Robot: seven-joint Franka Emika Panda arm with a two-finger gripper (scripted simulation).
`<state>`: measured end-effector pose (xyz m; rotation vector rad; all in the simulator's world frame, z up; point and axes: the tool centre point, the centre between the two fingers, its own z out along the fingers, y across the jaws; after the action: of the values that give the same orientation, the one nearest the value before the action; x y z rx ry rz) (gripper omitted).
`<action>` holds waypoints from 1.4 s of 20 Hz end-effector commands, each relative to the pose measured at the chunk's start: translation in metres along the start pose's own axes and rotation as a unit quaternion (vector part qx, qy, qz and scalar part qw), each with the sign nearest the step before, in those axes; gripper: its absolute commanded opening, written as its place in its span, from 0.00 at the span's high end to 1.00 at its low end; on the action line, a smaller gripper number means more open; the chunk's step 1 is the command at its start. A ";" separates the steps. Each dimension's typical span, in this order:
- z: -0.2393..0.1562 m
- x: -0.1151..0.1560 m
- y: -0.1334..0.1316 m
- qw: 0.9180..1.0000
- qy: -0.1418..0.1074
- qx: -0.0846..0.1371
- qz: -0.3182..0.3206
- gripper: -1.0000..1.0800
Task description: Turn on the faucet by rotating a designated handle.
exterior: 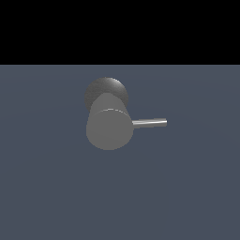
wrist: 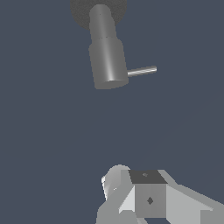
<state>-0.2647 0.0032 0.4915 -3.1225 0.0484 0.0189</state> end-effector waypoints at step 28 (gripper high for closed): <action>-0.060 0.015 0.007 0.962 0.127 0.238 -0.034 1.00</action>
<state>-0.2504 -0.0039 0.5438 -2.6831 -0.0363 -0.3017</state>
